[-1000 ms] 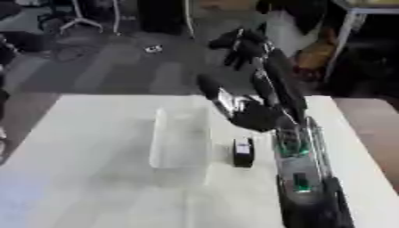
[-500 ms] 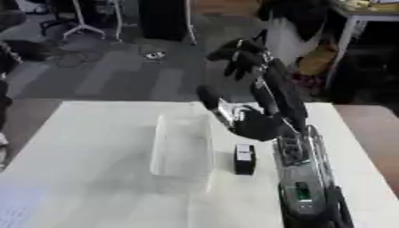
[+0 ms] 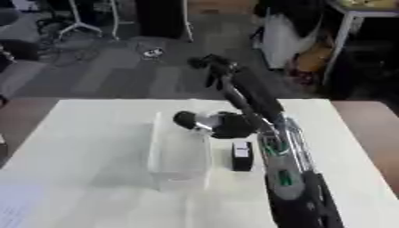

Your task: Pick up objects on the table and place them in the box.

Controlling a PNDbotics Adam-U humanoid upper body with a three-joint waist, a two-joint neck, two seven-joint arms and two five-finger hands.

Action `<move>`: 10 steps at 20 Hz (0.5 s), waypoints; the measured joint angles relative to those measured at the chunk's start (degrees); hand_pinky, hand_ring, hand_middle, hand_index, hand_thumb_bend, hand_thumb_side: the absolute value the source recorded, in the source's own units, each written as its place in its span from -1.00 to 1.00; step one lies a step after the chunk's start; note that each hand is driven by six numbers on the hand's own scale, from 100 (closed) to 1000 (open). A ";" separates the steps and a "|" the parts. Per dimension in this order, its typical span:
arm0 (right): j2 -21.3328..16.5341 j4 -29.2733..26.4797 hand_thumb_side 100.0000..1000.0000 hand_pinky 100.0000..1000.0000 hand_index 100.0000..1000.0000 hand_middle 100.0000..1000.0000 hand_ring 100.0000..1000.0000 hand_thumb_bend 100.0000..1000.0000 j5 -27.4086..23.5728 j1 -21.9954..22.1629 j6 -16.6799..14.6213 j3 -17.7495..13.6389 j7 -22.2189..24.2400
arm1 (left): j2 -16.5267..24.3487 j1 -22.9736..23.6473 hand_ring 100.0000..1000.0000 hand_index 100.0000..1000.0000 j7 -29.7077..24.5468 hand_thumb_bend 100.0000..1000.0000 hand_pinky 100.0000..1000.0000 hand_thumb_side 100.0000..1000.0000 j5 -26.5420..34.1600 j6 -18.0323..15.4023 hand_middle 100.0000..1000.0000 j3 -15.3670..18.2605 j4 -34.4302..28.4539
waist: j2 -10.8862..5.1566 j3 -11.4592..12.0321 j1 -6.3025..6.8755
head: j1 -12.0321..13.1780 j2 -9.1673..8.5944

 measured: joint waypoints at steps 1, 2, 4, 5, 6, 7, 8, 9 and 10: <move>-0.48 3.07 1.00 0.12 0.79 0.44 0.12 0.64 1.14 -1.33 -0.73 -0.15 0.84 | 0.00 0.01 0.25 0.75 -0.05 -0.86 0.14 1.00 0.00 0.02 0.58 0.00 0.01 | 0.00 0.00 0.00 | 0.00 0.04; -1.02 6.02 1.00 0.18 0.78 0.43 0.14 0.65 2.42 -2.78 -1.39 -0.21 1.49 | 0.01 0.02 0.25 0.75 -0.15 -0.86 0.14 1.00 0.00 0.05 0.57 0.00 0.01 | -0.01 0.01 0.00 | 0.00 0.25; -2.04 11.58 1.00 0.30 0.75 0.43 0.20 0.68 5.40 -5.25 -2.76 -0.44 2.26 | 0.01 0.11 0.25 0.75 -0.40 -0.86 0.14 1.00 0.01 0.03 0.57 0.00 0.01 | -0.01 0.04 -0.02 | 0.00 0.50; -2.53 14.06 1.00 0.31 0.75 0.42 0.21 0.62 6.98 -6.46 -3.50 -0.47 2.42 | 0.01 0.20 0.25 0.75 -0.46 -0.86 0.14 1.00 0.01 0.00 0.57 0.00 0.02 | -0.02 0.07 -0.03 | 0.00 0.51; -2.98 16.34 1.00 0.40 0.73 0.44 0.26 0.70 8.56 -7.28 -4.29 -0.47 2.48 | 0.01 0.23 0.24 0.75 -0.50 -0.86 0.14 1.00 0.01 -0.01 0.57 0.00 0.02 | -0.02 0.10 -0.05 | 0.00 0.52; -3.41 18.49 1.00 0.45 0.73 0.45 0.30 0.71 10.12 -8.08 -5.17 -0.43 2.53 | 0.01 0.24 0.24 0.75 -0.52 -0.86 0.14 1.00 0.01 -0.02 0.57 0.00 0.02 | -0.02 0.17 -0.08 | 0.00 0.56; -3.82 20.56 1.00 0.49 0.72 0.46 0.33 0.71 11.66 -9.13 -6.12 -0.37 2.50 | 0.01 0.24 0.24 0.75 -0.58 -0.86 0.14 1.00 0.01 -0.04 0.57 0.00 0.03 | -0.03 0.25 -0.08 | 0.00 0.66; -4.15 22.27 1.00 0.49 0.72 0.46 0.33 0.71 12.97 -9.88 -6.98 -0.26 2.43 | 0.01 0.25 0.24 0.75 -0.66 -0.86 0.14 1.00 0.01 -0.03 0.57 0.00 0.03 | -0.04 0.29 -0.09 | 0.00 0.72; -4.52 23.80 1.00 0.50 0.70 0.44 0.33 0.71 14.13 -10.46 -7.75 -0.13 2.34 | 0.01 0.25 0.24 0.75 -0.76 -0.86 0.14 1.00 0.01 -0.02 0.56 0.00 0.03 | -0.05 0.31 -0.12 | -0.01 0.78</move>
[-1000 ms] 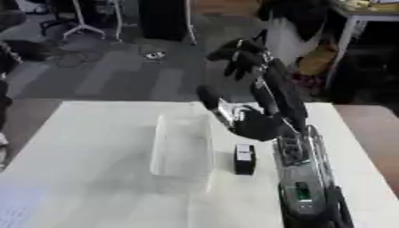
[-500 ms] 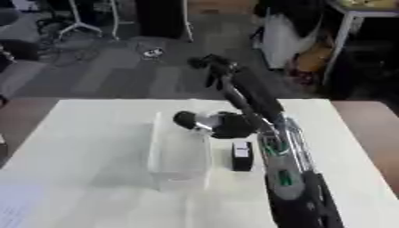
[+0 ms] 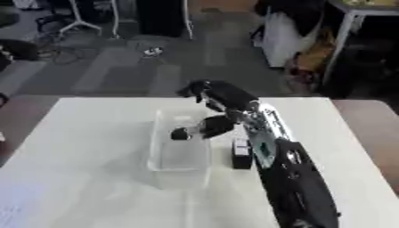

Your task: Pick up objects on the table and place them in the box.

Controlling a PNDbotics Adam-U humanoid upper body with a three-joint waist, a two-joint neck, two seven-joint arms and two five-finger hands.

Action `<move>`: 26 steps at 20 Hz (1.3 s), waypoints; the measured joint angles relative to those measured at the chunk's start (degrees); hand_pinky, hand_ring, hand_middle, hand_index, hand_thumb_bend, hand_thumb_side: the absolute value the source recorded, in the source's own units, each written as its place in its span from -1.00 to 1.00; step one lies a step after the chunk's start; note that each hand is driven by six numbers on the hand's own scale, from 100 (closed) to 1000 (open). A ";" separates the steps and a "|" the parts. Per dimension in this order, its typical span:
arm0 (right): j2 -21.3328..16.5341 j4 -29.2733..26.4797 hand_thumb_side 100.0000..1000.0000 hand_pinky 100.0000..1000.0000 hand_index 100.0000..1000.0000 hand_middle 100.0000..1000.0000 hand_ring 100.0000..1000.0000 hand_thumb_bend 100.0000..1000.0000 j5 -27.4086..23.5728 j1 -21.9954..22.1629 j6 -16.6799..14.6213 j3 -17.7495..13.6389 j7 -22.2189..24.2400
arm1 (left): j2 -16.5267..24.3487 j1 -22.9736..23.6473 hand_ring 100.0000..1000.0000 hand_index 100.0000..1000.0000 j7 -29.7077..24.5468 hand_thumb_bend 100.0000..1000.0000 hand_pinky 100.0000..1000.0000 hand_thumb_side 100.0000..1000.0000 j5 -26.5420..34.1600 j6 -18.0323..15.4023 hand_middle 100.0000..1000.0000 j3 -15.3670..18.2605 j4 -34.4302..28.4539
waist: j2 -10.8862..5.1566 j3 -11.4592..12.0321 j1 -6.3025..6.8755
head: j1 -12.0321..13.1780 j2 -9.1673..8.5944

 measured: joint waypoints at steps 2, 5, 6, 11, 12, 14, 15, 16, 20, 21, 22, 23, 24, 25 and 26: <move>-0.53 1.94 1.00 0.42 0.67 0.39 0.27 0.72 1.61 -0.25 -1.09 -0.12 -0.78 | 0.00 0.01 0.23 0.75 -0.16 -0.86 0.13 1.00 0.00 0.03 0.56 0.00 0.01 | -0.01 0.03 -0.05 | -0.26 0.16; -0.62 2.13 1.00 0.34 0.67 0.37 0.22 0.72 1.94 -0.21 -1.12 -1.28 -4.17 | 0.00 0.03 0.23 0.75 -0.19 -0.86 0.13 1.00 0.00 0.02 0.56 0.00 0.01 | -0.01 0.03 -0.04 | -0.41 0.17; -0.62 1.69 1.00 0.33 0.68 0.38 0.22 0.72 1.75 -0.12 -0.84 -1.72 -5.46 | 0.00 0.08 0.23 0.75 -0.20 -0.86 0.13 1.00 0.00 0.02 0.56 0.00 0.01 | -0.01 0.02 -0.04 | -0.42 0.17; -0.91 0.07 1.00 0.30 0.70 0.41 0.20 0.70 -1.11 -0.06 0.42 -3.12 -8.35 | 0.00 0.17 0.23 0.75 -0.25 -0.86 0.13 1.00 0.01 0.01 0.55 0.00 0.02 | -0.01 0.02 -0.02 | -0.47 0.20; -1.24 0.00 1.00 0.31 0.71 0.42 0.21 0.70 -1.89 -0.31 0.60 -3.34 -8.33 | 0.00 0.17 0.23 0.75 -0.28 -0.86 0.13 1.00 0.02 0.01 0.55 0.00 0.02 | -0.02 0.01 -0.02 | -0.47 0.20; -2.14 -0.26 1.00 0.31 0.70 0.42 0.21 0.69 -3.32 -1.22 0.98 -3.74 -8.07 | 0.01 0.18 0.23 0.75 -0.43 -0.86 0.13 1.00 0.04 0.04 0.55 0.00 0.03 | -0.05 0.00 -0.02 | -0.47 0.20; -2.55 -0.29 1.00 0.32 0.70 0.42 0.22 0.69 -3.98 -1.80 1.23 -3.92 -7.89 | 0.01 0.19 0.23 0.75 -0.52 -0.86 0.13 1.00 0.04 0.08 0.55 0.00 0.04 | -0.11 0.00 -0.02 | -0.48 0.20; -3.00 -0.32 1.00 0.35 0.68 0.42 0.24 0.69 -4.53 -2.28 1.46 -4.04 -7.68 | 0.01 0.19 0.23 0.75 -0.58 -0.86 0.13 1.00 0.04 0.13 0.55 0.00 0.05 | -0.17 -0.01 -0.03 | -0.48 0.20; -5.65 0.32 1.00 0.49 0.65 0.43 0.32 0.68 -4.53 -3.76 1.89 -4.15 -5.63 | 0.04 0.23 0.23 0.75 -0.69 -0.86 0.13 1.00 0.04 0.10 0.55 0.00 0.15 | -0.29 -0.13 -0.13 | -0.48 0.23; -6.35 0.97 1.00 0.57 0.63 0.43 0.36 0.67 -4.01 -4.10 1.73 -3.93 -4.94 | 0.05 0.24 0.22 0.75 -0.70 -0.86 0.13 1.00 0.04 0.09 0.55 0.00 0.15 | -0.30 -0.20 -0.15 | -0.48 0.24; -7.07 1.77 1.00 0.60 0.63 0.44 0.38 0.67 -3.22 -4.57 1.49 -3.67 -4.22 | 0.06 0.25 0.22 0.75 -0.72 -0.86 0.13 1.00 0.04 0.09 0.55 0.00 0.15 | -0.30 -0.29 -0.17 | -0.48 0.25; -7.83 2.68 1.00 0.63 0.62 0.44 0.40 0.66 -2.24 -5.14 1.16 -3.39 -3.60 | 0.07 0.26 0.22 0.75 -0.76 -0.86 0.13 1.00 0.04 0.11 0.55 -0.01 0.16 | -0.30 -0.29 -0.18 | -0.48 0.31; -8.46 3.55 1.00 0.65 0.62 0.44 0.40 0.66 -1.17 -5.68 0.84 -3.13 -3.04 | 0.08 0.31 0.22 0.75 -0.82 -0.86 0.13 1.00 0.04 0.15 0.55 -0.01 0.16 | -0.31 -0.30 -0.20 | -0.48 0.41; -8.95 4.36 1.00 0.67 0.62 0.44 0.42 0.66 -0.11 -5.98 0.48 -2.94 -2.65 | 0.10 0.43 0.22 0.75 -0.86 -0.86 0.13 1.00 0.04 0.17 0.55 -0.01 0.16 | -0.31 -0.31 -0.23 | -0.48 0.47; -9.31 5.12 1.00 0.68 0.61 0.44 0.42 0.66 0.97 -6.04 0.18 -2.78 -2.36 | 0.19 0.49 0.22 0.75 -0.92 -0.86 0.13 1.00 0.04 0.19 0.55 -0.01 0.17 | -0.31 -0.31 -0.26 | -0.48 0.59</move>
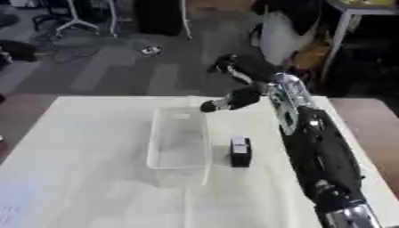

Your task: Pick up objects on the table and place them in the box.

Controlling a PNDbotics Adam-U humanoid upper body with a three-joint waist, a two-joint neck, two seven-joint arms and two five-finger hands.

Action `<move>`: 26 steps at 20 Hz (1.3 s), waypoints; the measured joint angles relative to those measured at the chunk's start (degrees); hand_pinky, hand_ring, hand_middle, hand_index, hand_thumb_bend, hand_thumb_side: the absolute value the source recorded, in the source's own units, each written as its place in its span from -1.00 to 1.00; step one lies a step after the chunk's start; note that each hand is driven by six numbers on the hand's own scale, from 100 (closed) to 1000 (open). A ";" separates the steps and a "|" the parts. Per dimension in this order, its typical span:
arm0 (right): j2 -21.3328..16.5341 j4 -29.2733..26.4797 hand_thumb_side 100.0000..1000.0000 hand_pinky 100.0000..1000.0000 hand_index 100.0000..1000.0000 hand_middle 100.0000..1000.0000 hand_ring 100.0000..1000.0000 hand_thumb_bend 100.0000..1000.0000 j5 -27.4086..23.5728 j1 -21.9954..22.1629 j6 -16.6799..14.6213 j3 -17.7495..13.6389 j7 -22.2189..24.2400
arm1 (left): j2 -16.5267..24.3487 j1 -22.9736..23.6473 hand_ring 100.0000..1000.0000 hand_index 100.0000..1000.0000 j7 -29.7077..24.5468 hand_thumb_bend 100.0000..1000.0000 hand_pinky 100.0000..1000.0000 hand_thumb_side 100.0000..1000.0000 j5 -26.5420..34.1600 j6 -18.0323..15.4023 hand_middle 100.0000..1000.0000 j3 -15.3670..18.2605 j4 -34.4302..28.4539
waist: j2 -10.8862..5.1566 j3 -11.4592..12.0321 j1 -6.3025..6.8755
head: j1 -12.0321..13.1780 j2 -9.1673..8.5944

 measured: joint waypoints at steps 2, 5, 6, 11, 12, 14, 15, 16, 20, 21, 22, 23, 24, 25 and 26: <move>-0.42 1.48 1.00 0.74 0.60 0.44 0.45 0.66 2.04 -0.11 -0.50 0.23 0.30 | 0.22 0.05 0.22 0.75 -0.07 -0.86 0.13 1.00 0.00 0.03 0.55 0.00 0.00 | 0.00 0.00 -0.01 | 0.00 0.07; -0.91 3.44 1.00 0.77 0.59 0.44 0.47 0.65 4.89 -0.88 -1.21 0.47 0.27 | 0.30 0.16 0.22 0.75 -0.09 -0.86 0.13 1.00 0.00 0.03 0.56 0.00 0.01 | 0.00 0.00 -0.05 | 0.00 0.08; -1.14 4.04 1.00 0.78 0.59 0.44 0.47 0.65 5.74 -1.00 -1.40 0.59 0.24 | 0.30 0.17 0.22 0.75 -0.12 -0.86 0.13 1.00 0.00 0.01 0.56 0.00 0.01 | 0.00 0.00 -0.08 | 0.00 0.08; -1.75 6.52 1.00 0.81 0.58 0.44 0.48 0.65 9.04 -1.02 -2.09 0.68 -0.15 | 0.31 0.17 0.22 0.75 -0.25 -0.86 0.13 1.00 0.00 0.03 0.57 0.00 0.01 | -0.01 0.00 -0.12 | -0.23 0.07; -1.76 6.85 1.00 0.82 0.58 0.44 0.49 0.65 9.56 -1.03 -2.17 0.68 -0.22 | 0.31 0.17 0.22 0.75 -0.26 -0.86 0.13 1.00 0.00 0.03 0.57 0.00 0.01 | -0.01 0.01 -0.13 | -0.49 0.06; -1.76 7.56 1.00 0.82 0.58 0.44 0.49 0.65 10.56 -1.03 -2.30 0.69 -0.32 | 0.31 0.17 0.22 0.75 -0.30 -0.86 0.13 1.00 0.00 0.02 0.57 0.00 0.01 | -0.01 0.01 -0.13 | -0.75 -0.02; -1.76 7.95 1.00 0.83 0.58 0.44 0.50 0.65 11.03 -1.04 -2.38 0.69 -0.39 | 0.31 0.17 0.22 0.75 -0.31 -0.86 0.13 1.00 0.00 0.02 0.57 0.00 0.01 | -0.01 0.02 -0.13 | -0.95 -0.05; -1.76 8.33 1.00 0.84 0.59 0.44 0.50 0.66 11.47 -1.05 -2.45 0.69 -0.45 | 0.31 0.17 0.22 0.75 -0.32 -0.86 0.13 1.00 0.00 0.02 0.57 0.00 0.01 | -0.01 0.02 -0.13 | -1.01 -0.26; -1.76 9.92 1.00 0.89 0.64 0.49 0.54 0.71 12.82 -1.05 -3.43 0.68 0.30 | 0.31 0.17 0.22 0.75 -0.38 -0.86 0.13 1.00 0.00 0.04 0.57 0.00 0.01 | -0.01 0.03 -0.13 | -1.19 -0.91; -1.77 10.41 1.00 0.92 0.63 0.50 0.56 0.72 13.02 -1.05 -3.83 0.67 0.85 | 0.31 0.17 0.22 0.75 -0.42 -0.86 0.14 1.00 0.00 0.02 0.57 0.00 0.01 | -0.01 0.03 -0.13 | -1.18 -0.91; -1.83 10.91 1.00 0.92 0.63 0.50 0.56 0.72 13.14 -1.05 -4.16 0.67 1.56 | 0.31 0.17 0.22 0.75 -0.44 -0.86 0.14 1.00 0.00 0.01 0.57 0.00 0.01 | -0.01 0.03 -0.13 | -1.15 -0.90; -1.92 11.35 1.00 0.94 0.62 0.50 0.58 0.72 13.16 -1.06 -4.41 0.66 2.33 | 0.31 0.17 0.22 0.75 -0.47 -0.86 0.14 1.00 0.00 0.03 0.57 0.00 0.01 | -0.01 0.03 -0.13 | -1.10 -0.89; -2.00 11.75 1.00 0.96 0.62 0.49 0.59 0.72 13.24 -1.08 -4.60 0.66 3.12 | 0.31 0.18 0.22 0.75 -0.49 -0.86 0.14 1.00 0.00 0.04 0.57 0.00 0.01 | -0.01 0.03 -0.13 | -1.05 -0.89; -2.15 12.04 1.00 1.00 0.62 0.50 0.64 0.72 13.35 -1.11 -4.72 0.66 3.83 | 0.31 0.18 0.22 0.75 -0.49 -0.86 0.14 1.00 0.00 0.05 0.57 0.00 0.01 | -0.01 0.04 -0.13 | -0.93 -0.89; -2.29 12.28 1.00 1.00 0.62 0.50 0.63 0.72 13.45 -1.18 -4.80 0.67 4.44 | 0.31 0.18 0.22 0.75 -0.49 -0.86 0.14 1.00 0.00 0.05 0.57 0.00 0.01 | -0.01 0.04 -0.13 | -0.92 -0.88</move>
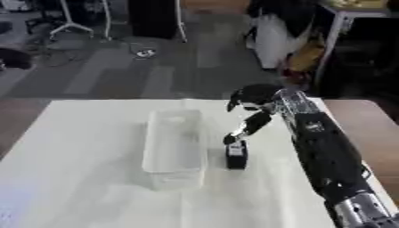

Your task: Pick up objects on the table and place them in the box.

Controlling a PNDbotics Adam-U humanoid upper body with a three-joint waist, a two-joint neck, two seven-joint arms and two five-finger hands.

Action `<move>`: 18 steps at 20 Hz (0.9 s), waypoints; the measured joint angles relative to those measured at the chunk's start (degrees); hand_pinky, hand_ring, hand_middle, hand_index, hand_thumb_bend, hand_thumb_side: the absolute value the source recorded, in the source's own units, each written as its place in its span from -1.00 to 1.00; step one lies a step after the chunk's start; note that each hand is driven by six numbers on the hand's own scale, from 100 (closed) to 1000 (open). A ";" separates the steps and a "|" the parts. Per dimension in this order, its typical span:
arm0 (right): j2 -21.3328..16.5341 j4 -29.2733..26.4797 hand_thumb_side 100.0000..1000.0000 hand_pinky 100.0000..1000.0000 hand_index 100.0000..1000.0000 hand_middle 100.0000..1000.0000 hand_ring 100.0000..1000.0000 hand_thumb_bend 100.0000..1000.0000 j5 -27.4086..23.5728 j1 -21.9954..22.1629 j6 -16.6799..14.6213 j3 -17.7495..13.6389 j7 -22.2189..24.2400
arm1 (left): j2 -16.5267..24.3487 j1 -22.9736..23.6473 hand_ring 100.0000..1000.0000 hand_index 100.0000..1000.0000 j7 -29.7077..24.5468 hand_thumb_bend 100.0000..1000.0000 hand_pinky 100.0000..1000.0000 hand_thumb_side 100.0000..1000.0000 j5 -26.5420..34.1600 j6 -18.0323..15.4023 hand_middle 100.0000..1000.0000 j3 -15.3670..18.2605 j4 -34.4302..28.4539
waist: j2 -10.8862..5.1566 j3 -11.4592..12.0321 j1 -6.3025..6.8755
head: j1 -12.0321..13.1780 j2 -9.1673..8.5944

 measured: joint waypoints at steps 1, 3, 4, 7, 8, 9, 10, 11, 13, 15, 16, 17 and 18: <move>-0.15 0.11 1.00 1.00 0.65 0.52 0.66 0.72 0.10 -0.03 -0.04 0.01 0.46 | 0.00 0.00 0.22 0.75 -0.01 -0.87 0.14 1.00 0.00 0.01 0.57 0.00 0.00 | 0.00 0.01 0.00 | 0.00 0.01; -0.45 0.47 1.00 1.00 0.67 0.53 0.67 0.72 0.13 -0.07 -0.09 0.07 1.10 | 0.00 0.01 0.22 0.75 -0.03 -0.87 0.14 1.00 0.00 0.01 0.57 0.00 0.00 | 0.00 0.01 -0.01 | 0.01 0.03; -0.55 0.69 1.00 1.00 0.68 0.54 0.68 0.72 0.13 -0.07 -0.09 0.20 1.33 | 0.00 0.02 0.22 0.75 -0.04 -0.87 0.14 1.00 0.00 0.01 0.57 0.00 0.00 | 0.00 0.01 -0.01 | 0.01 0.13; -0.94 1.13 1.00 1.00 0.68 0.54 0.67 0.73 0.03 -0.08 -0.25 0.56 1.87 | 0.01 0.02 0.22 0.75 -0.05 -0.87 0.14 1.00 0.00 0.02 0.57 0.00 0.00 | 0.00 0.01 -0.05 | 0.02 0.46; -0.96 1.23 1.00 1.00 0.68 0.54 0.67 0.73 -0.16 -0.08 -0.34 0.72 1.97 | 0.01 0.03 0.22 0.75 -0.05 -0.87 0.14 1.00 0.00 0.02 0.57 0.00 0.00 | 0.00 0.01 -0.05 | 0.02 0.48; -0.97 1.34 1.00 1.00 0.68 0.54 0.67 0.73 -0.43 -0.08 -0.35 0.78 1.98 | 0.02 0.03 0.22 0.75 -0.05 -0.87 0.14 1.00 0.00 0.02 0.57 0.00 0.00 | 0.00 0.01 -0.06 | 0.02 0.50; -1.04 1.44 1.00 1.00 0.68 0.54 0.67 0.74 -0.67 -0.08 -0.36 0.90 1.98 | 0.02 0.03 0.22 0.75 -0.06 -0.87 0.14 1.00 0.00 0.02 0.57 0.00 0.00 | 0.00 0.01 -0.06 | 0.02 0.50; -1.20 1.45 1.00 1.00 0.69 0.55 0.67 0.74 -0.96 -0.08 -0.37 1.08 1.96 | 0.02 0.04 0.22 0.75 -0.06 -0.87 0.14 1.00 0.00 0.02 0.57 0.00 0.00 | 0.00 0.00 -0.06 | 0.02 0.51; -1.45 1.61 1.00 1.00 0.71 0.55 0.66 0.74 -1.58 -0.08 -0.46 1.36 1.88 | 0.02 0.04 0.22 0.75 -0.08 -0.87 0.14 1.00 0.00 0.01 0.57 0.00 0.00 | 0.00 0.00 -0.07 | 0.02 0.53; -1.46 2.01 1.00 1.00 0.71 0.54 0.66 0.74 -2.30 -0.08 -0.59 1.76 1.75 | 0.03 0.05 0.22 0.75 -0.11 -0.87 0.14 1.00 0.00 0.00 0.57 0.00 0.00 | 0.00 0.00 -0.08 | 0.03 0.64; -1.46 2.22 1.00 1.00 0.70 0.54 0.66 0.72 -2.59 -0.08 -0.66 1.95 1.67 | 0.04 0.05 0.22 0.75 -0.13 -0.87 0.14 1.00 0.00 -0.02 0.57 0.00 0.00 | 0.00 0.00 -0.08 | 0.03 0.73; -1.49 2.45 1.00 1.00 0.70 0.54 0.66 0.69 -2.90 -0.08 -0.74 2.20 1.60 | 0.04 0.05 0.22 0.75 -0.16 -0.87 0.14 1.00 0.00 -0.04 0.57 0.00 0.00 | 0.00 0.00 -0.08 | 0.03 0.86; -1.53 2.58 1.00 1.00 0.70 0.54 0.66 0.67 -3.11 -0.08 -0.77 2.47 1.57 | 0.04 0.05 0.22 0.75 -0.18 -0.87 0.14 1.00 0.00 -0.06 0.57 0.00 0.00 | 0.00 0.00 -0.08 | 0.03 0.94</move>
